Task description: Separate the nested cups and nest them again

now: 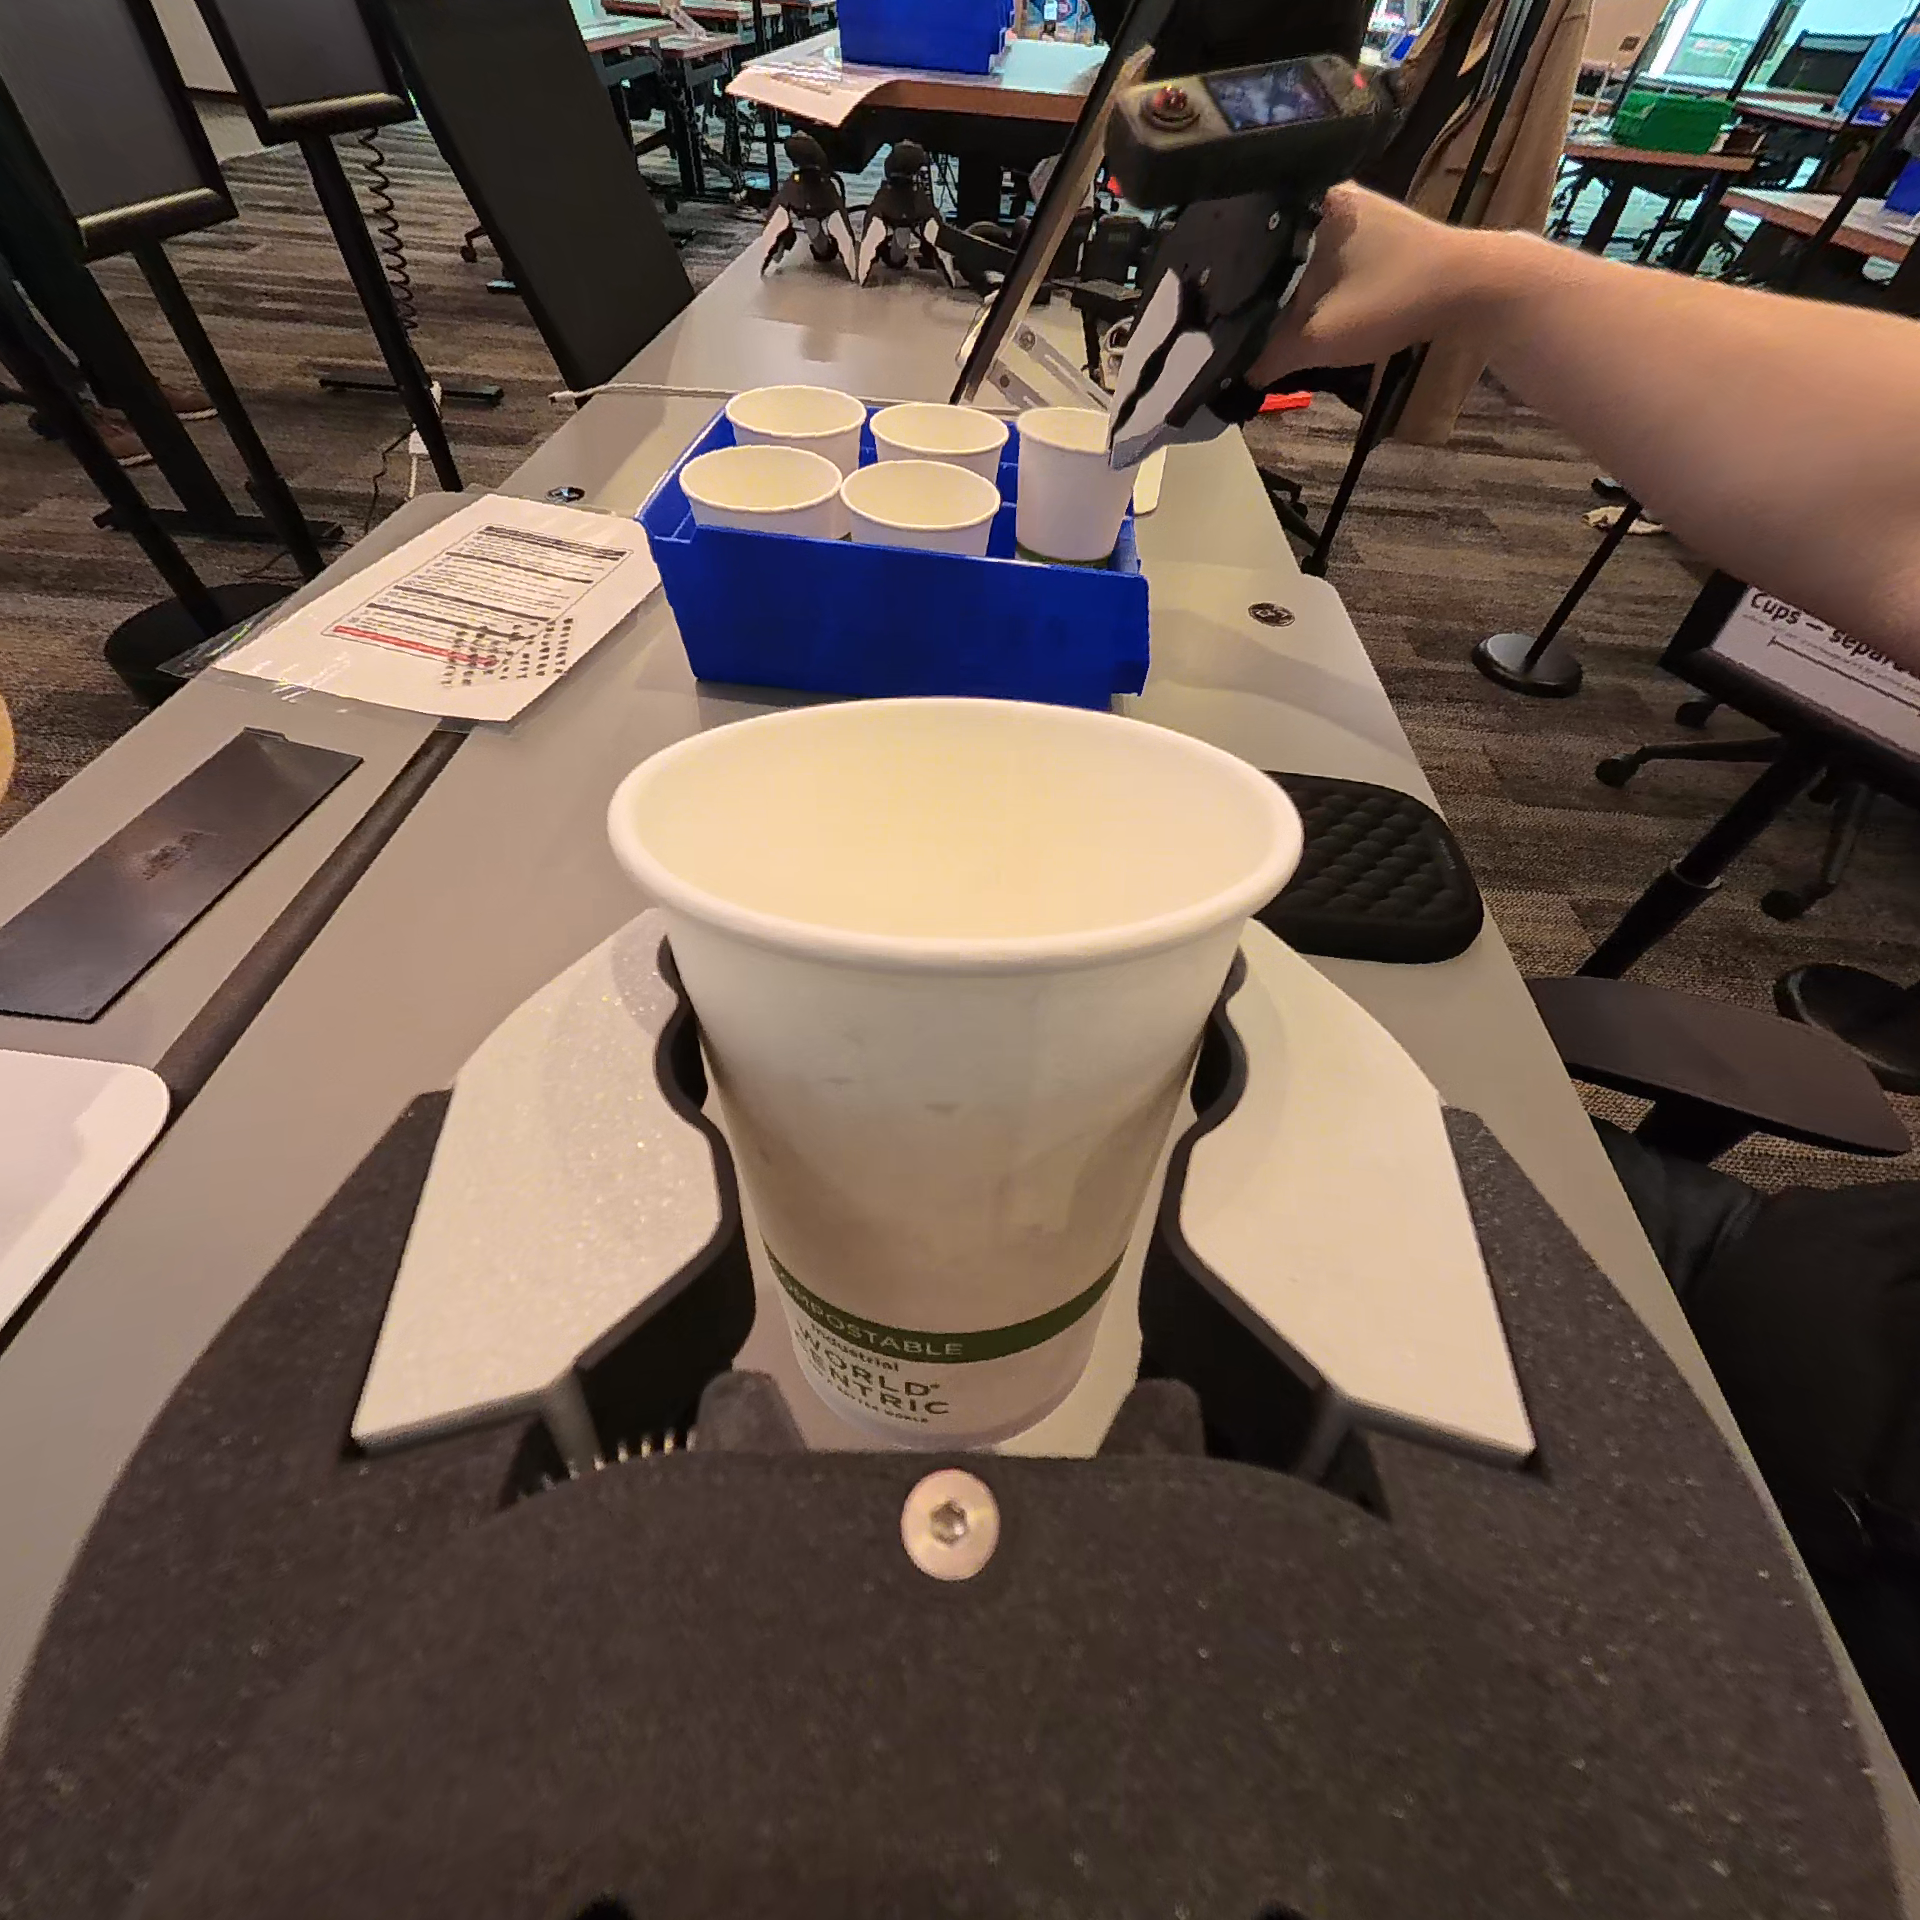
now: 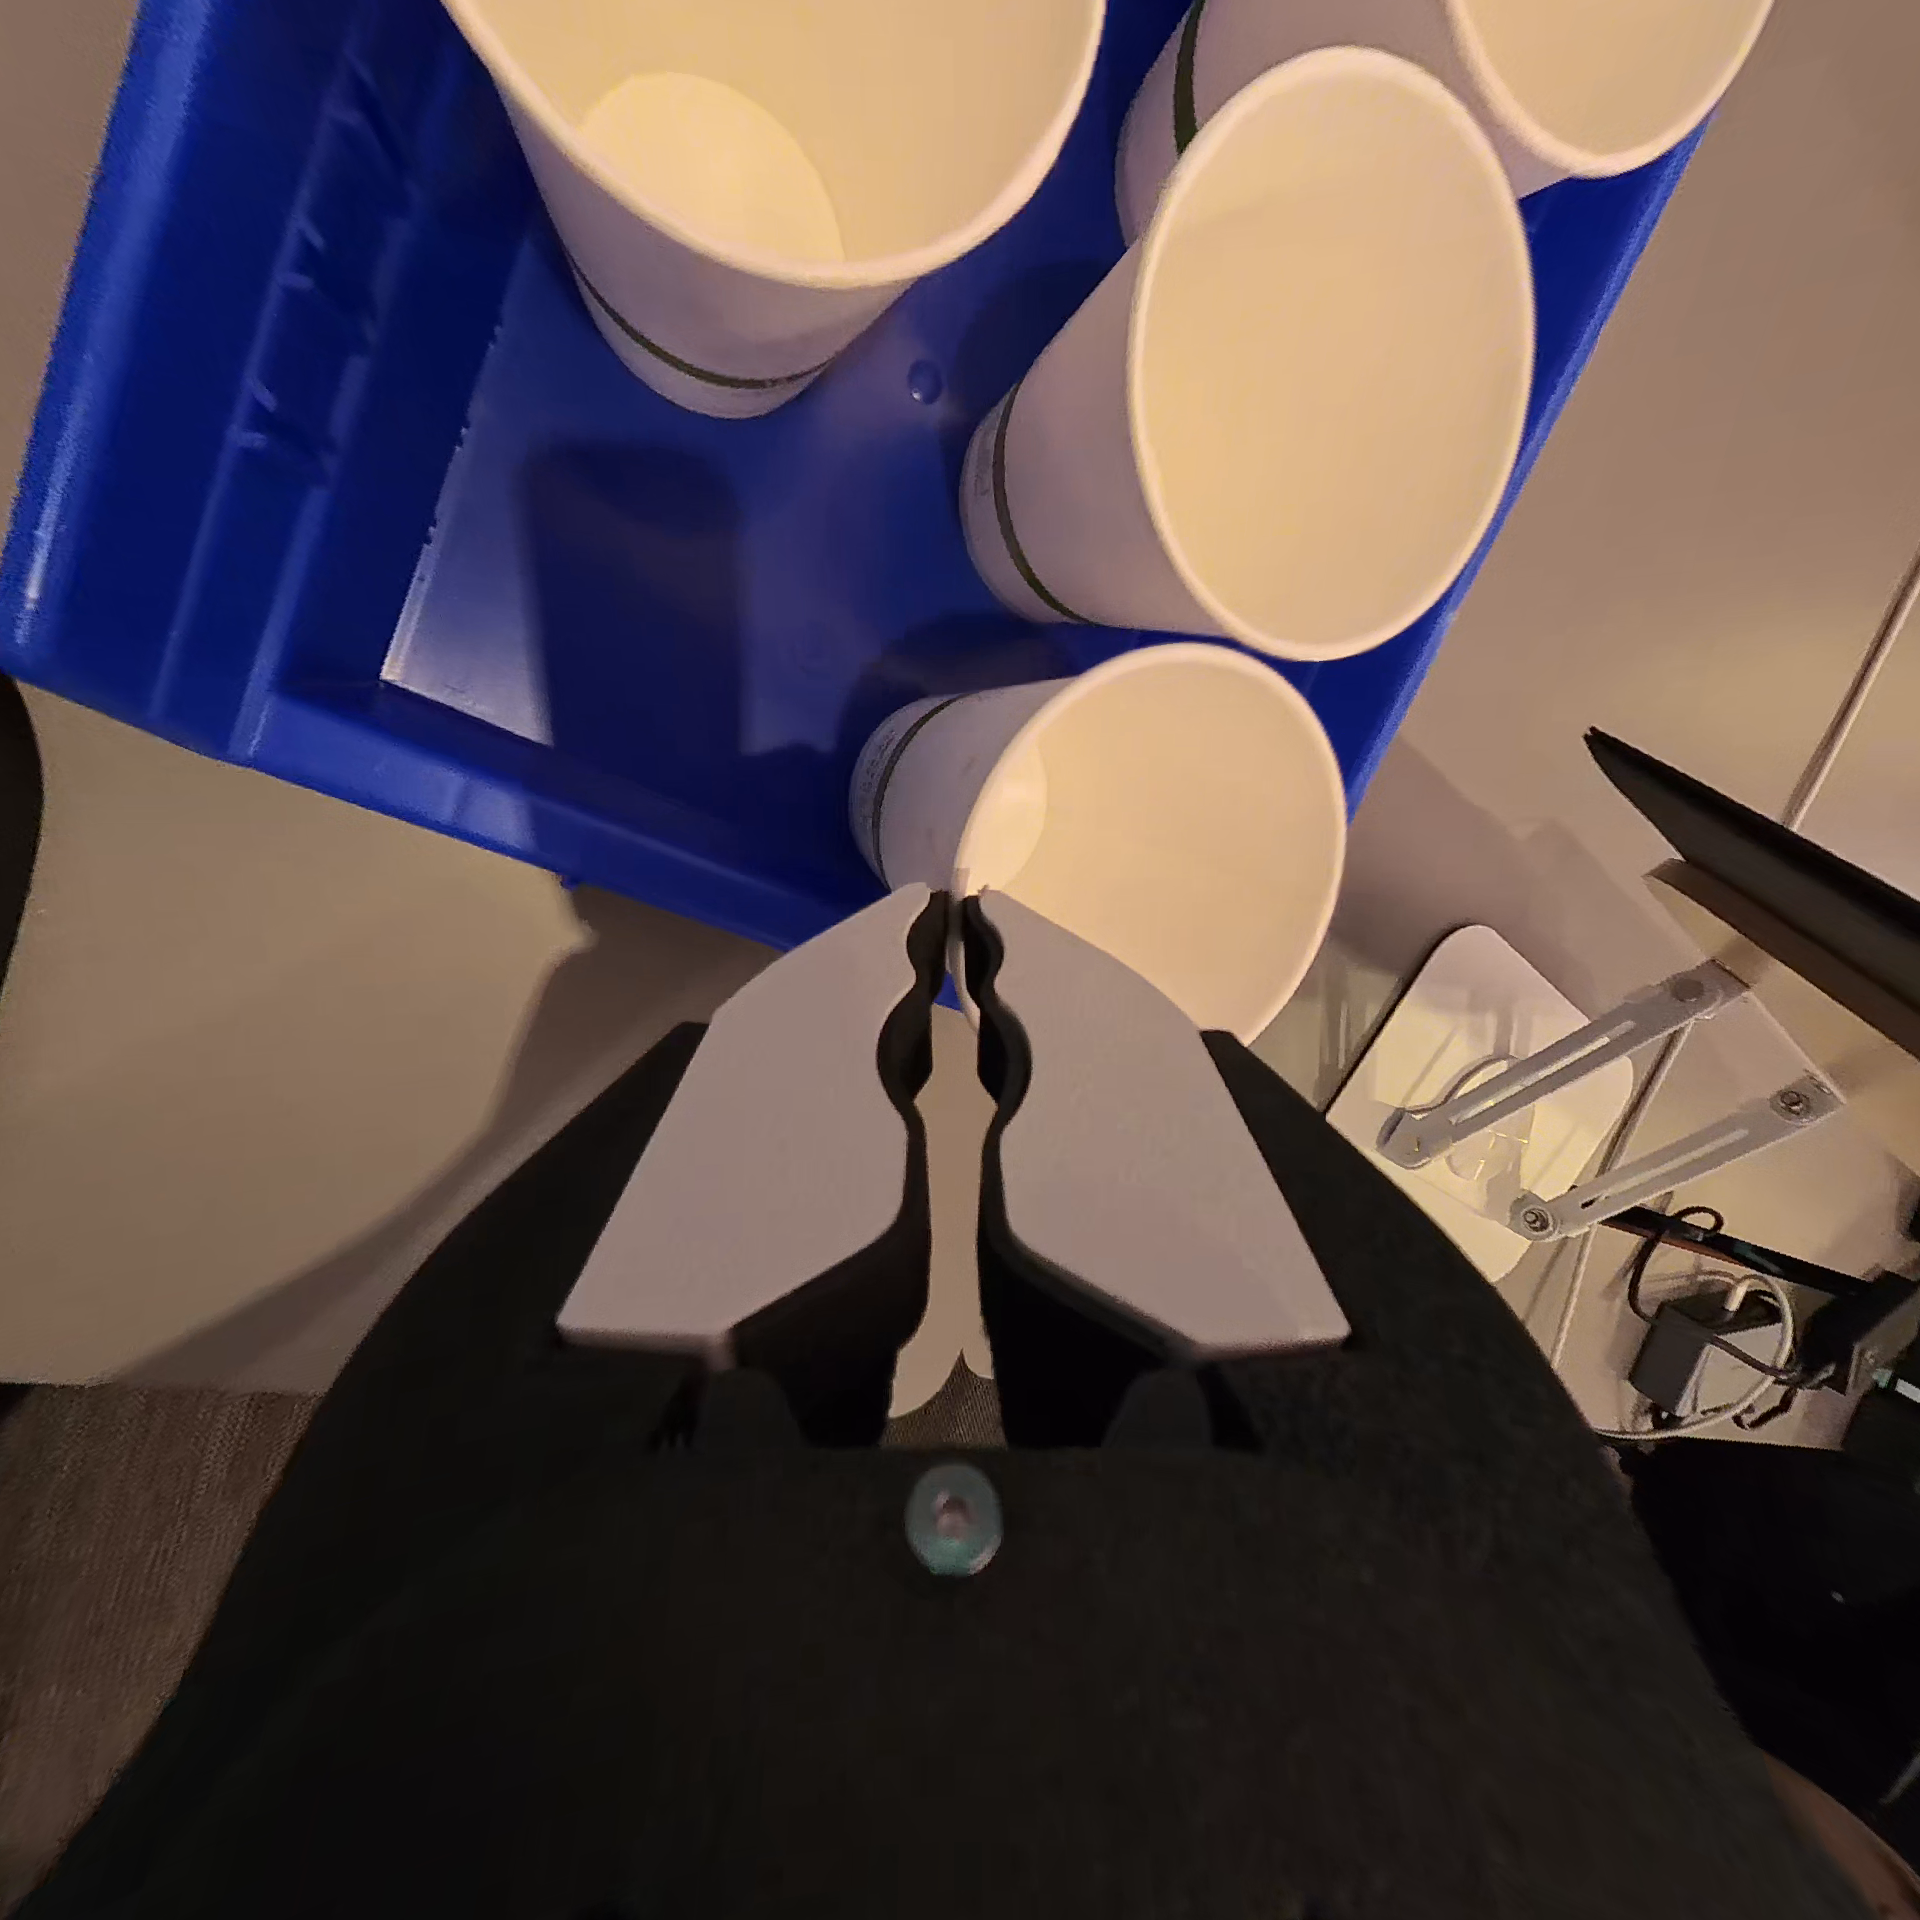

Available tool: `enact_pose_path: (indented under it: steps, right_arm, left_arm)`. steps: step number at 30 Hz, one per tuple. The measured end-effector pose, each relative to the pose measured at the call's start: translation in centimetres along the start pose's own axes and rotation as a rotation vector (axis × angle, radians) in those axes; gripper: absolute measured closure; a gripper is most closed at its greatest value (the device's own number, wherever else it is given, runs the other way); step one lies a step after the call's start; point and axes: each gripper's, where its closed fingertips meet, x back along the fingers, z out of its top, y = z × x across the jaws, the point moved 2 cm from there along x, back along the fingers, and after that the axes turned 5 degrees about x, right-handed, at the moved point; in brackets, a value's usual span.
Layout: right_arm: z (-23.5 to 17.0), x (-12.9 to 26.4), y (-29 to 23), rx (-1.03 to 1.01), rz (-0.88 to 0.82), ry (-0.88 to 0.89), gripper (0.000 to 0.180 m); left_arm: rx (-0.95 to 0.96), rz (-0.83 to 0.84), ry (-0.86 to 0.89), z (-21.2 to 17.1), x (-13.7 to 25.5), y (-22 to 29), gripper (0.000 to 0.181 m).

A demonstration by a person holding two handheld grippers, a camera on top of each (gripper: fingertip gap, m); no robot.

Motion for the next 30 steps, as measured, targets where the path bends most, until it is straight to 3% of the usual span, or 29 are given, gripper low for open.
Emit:
enact_pose_path:
  steps: [10,14,16,18,22,26,30]
  right_arm:
    - [0.0,-0.8,-0.1,-0.003,0.023,-0.023,0.177]
    - [1.0,1.2,0.4,0.014,-0.031,0.017,0.160]
    - [4.1,4.6,-0.1,0.065,-0.079,0.117,0.160]
    - [9.8,9.3,-2.8,0.171,-0.100,0.280,0.160]
    - [21.6,18.4,-16.4,0.521,0.177,0.666,0.164]
    - [26.6,21.1,-25.8,0.773,0.336,0.699,0.162]
    - [28.7,20.3,-29.8,0.897,0.375,0.637,0.160]
  left_arm:
    - [-0.003,-0.002,-0.001,0.0,0.1,0.1,0.088]
    - [-0.006,-0.007,0.006,0.3,0.2,0.3,0.088]
    - [-0.004,-0.010,0.013,0.4,0.0,0.5,0.088]
    - [-0.009,-0.014,0.009,0.3,-0.4,0.6,0.088]
    - [-0.014,-0.019,-0.008,-0.2,-1.1,0.9,0.088]
    - [-0.031,-0.014,-0.028,-0.4,-1.1,1.1,0.088]
    - [-0.035,-0.027,-0.027,-0.3,-1.0,1.4,0.088]
